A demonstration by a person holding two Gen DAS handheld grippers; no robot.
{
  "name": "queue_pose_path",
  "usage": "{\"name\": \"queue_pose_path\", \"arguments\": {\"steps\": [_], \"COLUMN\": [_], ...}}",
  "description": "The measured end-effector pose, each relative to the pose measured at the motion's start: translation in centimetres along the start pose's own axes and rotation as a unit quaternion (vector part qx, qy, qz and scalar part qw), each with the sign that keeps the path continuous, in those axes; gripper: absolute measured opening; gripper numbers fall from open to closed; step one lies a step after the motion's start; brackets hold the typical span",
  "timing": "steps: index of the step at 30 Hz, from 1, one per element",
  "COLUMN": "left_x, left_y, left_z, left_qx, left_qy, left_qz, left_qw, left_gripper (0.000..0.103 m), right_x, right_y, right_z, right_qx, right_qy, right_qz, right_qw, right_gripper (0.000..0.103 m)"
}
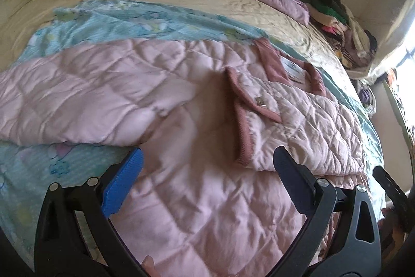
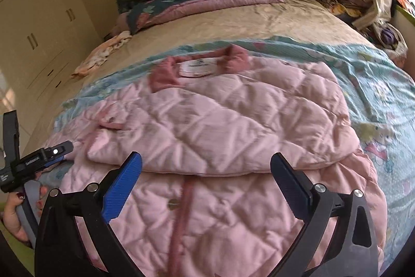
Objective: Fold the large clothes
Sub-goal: 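Move the left tool to the other sleeve cuff of the jacket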
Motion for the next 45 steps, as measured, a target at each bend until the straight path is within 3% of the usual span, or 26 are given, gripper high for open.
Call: {"name": "queue_pose_path", "arguments": {"steps": [6, 24, 33, 45], "left_x": [-0.1, -1.9, -2.1, -1.9], "left_y": [-1.7, -5.1, -6.1, -7.0], "left_z": [-3.2, -13.2, -18.2, -25.0], "left_qx": [-0.007, -0.097, -0.143, -0.194], "left_qy": [-0.05, -0.136, -0.18, -0.252], "left_qz": [0.016, 0.054, 0.06, 0.064], "left_qw": [0.9986, 0.9845, 0.9714, 0.946], "left_gripper": [0.094, 0.094, 0.094, 0.094], "right_x": [-0.6, -1.5, -2.3, -1.2], "right_y": [-0.5, 0.5, 1.9, 4.5], "right_z": [-3.6, -16.7, -22.4, -29.0], "right_qx": [-0.02, -0.098, -0.131, -0.167], "right_qy": [-0.03, -0.125, -0.157, -0.192], "right_qz": [0.002, -0.006, -0.014, -0.043], "right_qw": [0.999, 0.987, 0.979, 0.966], "right_gripper": [0.099, 0.099, 0.099, 0.099]}}
Point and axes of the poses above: each gripper's, at about its wrist camera, not at the fingertips, and y roughly the way its jaws point, z to its right, x to its underside, the point moved 7 cm from there along y, roughly the way its jaws point, and after that the axes turned 8 degrees about z, right-handed, at the moved point
